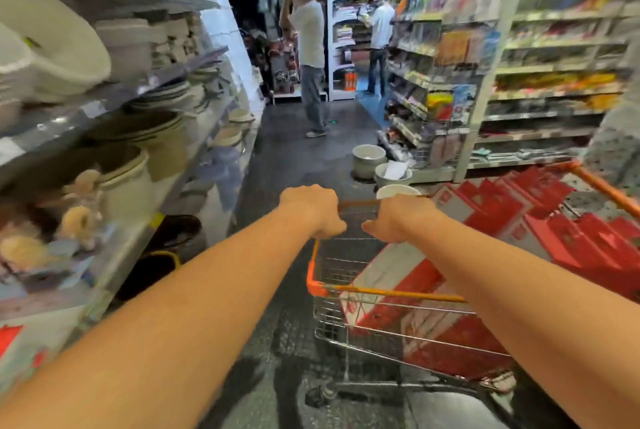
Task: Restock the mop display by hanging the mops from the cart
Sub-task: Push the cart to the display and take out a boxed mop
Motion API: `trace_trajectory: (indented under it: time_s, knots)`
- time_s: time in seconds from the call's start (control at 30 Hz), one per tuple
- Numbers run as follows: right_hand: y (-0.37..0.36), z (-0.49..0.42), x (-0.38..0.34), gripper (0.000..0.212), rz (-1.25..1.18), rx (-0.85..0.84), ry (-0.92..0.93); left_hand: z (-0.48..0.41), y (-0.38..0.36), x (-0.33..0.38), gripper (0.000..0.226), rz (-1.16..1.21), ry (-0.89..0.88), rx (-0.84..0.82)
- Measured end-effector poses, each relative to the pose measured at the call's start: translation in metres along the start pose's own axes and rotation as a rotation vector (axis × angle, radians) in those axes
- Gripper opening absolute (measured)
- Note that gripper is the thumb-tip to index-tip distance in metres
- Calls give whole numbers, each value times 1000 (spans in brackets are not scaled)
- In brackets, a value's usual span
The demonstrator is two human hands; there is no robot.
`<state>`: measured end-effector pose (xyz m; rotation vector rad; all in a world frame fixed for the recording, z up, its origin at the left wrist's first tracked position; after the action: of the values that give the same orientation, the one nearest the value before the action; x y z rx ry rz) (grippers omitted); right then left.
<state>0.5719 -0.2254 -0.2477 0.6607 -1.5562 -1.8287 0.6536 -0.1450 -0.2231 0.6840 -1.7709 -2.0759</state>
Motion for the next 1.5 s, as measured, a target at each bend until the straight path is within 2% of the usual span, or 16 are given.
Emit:
trace_trajectory:
  time_s: [0.27,0.57,0.77,0.93,1.07,1.23,1.33,1.5]
  knots:
    - [-38,-8,146,56,-51,-84,-203,-63,-1,137,37,37,-181,-19]
    - [-78,-31,207,44,-123,-88,-343,-126,-18,208,30,46,-318,-12]
    - [-96,-74,232,49,-294,5,-490,-189,-31,221,43,153,-346,35]
    - [-116,-118,257,59,-468,65,-680,-257,-47,229,42,300,-395,37]
    - [-139,-149,279,72,-681,148,-867,-309,-74,245,44,451,-456,-59]
    - [-164,-160,305,83,-887,353,-1129,-355,-114,270,67,541,-457,-160]
    - [-188,-157,313,88,-999,412,-1259,-370,-130,283,76,568,-442,-196]
    - [-229,-166,316,87,-1239,449,-1272,-384,-152,302,80,693,-421,-295]
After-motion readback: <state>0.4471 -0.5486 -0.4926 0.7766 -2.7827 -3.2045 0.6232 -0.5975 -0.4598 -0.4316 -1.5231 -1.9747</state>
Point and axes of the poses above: each hand's wrist, its own z-axis away from the middle knuckle, its own y-axis out of the back of the hand, x = y × z, the point moved 10 cm from there along -z, towards the middle knuckle, and after that the axes turned 5 degrees about y, right-handed, at the moved point
